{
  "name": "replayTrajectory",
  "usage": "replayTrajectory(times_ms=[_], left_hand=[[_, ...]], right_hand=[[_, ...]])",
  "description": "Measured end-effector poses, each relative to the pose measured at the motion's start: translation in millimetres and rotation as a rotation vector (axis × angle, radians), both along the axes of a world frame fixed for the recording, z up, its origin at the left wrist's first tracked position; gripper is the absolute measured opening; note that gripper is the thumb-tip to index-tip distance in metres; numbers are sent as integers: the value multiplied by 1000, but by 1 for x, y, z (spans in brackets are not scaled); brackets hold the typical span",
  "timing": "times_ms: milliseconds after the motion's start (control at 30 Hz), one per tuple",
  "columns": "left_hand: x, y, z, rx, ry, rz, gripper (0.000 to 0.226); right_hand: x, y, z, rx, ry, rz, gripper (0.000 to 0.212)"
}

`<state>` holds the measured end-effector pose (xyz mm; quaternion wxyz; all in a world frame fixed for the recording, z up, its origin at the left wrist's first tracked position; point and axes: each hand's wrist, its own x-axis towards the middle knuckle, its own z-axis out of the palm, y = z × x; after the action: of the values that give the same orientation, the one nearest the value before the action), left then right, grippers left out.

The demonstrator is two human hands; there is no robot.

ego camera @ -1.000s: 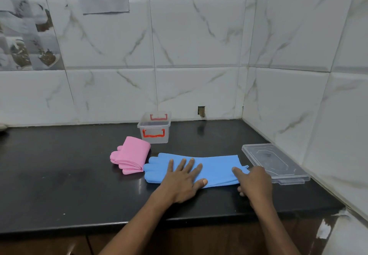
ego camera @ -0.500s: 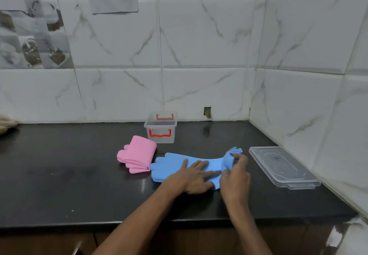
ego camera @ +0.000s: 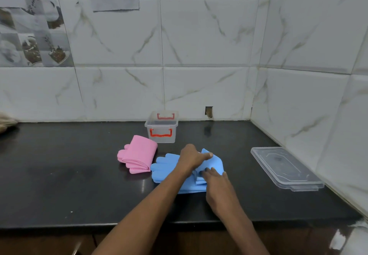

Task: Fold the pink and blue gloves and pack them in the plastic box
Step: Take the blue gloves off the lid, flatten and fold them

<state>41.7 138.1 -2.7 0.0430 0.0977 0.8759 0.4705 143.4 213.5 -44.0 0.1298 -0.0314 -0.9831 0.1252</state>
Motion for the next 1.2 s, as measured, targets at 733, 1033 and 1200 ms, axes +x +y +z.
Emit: replayTrajectory(times_ms=[733, 1033, 1200], left_hand=[[3, -1, -34, -183, 439, -14, 53], [-9, -44, 5, -572, 316, -444, 47], [-10, -67, 4, -669, 184, -591, 73]], right_hand=[[8, -9, 9, -109, -31, -614, 71], [12, -14, 12, -138, -88, -645, 79], [7, -18, 19, -346, -45, -608, 65]])
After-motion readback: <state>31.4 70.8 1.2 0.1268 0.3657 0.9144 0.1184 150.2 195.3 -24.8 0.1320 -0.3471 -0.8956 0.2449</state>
